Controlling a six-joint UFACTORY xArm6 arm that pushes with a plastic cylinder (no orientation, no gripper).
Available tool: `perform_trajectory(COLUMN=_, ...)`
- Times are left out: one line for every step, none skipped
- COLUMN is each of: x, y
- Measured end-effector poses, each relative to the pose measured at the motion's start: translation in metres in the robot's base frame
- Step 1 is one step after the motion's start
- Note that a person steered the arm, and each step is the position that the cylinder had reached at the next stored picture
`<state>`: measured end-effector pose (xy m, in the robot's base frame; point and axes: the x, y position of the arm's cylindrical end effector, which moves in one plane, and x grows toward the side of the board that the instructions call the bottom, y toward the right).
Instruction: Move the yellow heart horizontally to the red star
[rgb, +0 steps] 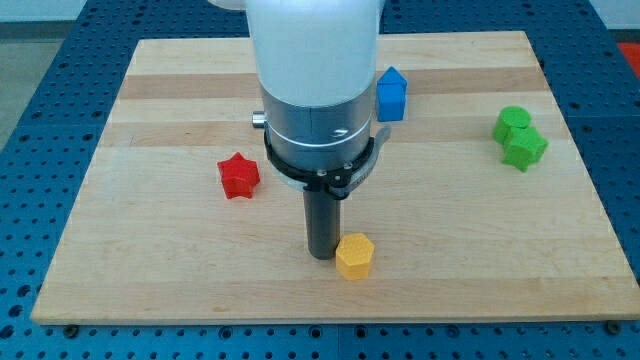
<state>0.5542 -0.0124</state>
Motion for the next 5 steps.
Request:
perform_trajectory(x=-0.026, y=-0.001)
perform_trajectory(x=-0.070, y=-0.012)
perform_trajectory(x=-0.110, y=-0.033)
perform_trajectory(x=-0.144, y=-0.059)
perform_trajectory(x=-0.174, y=-0.076)
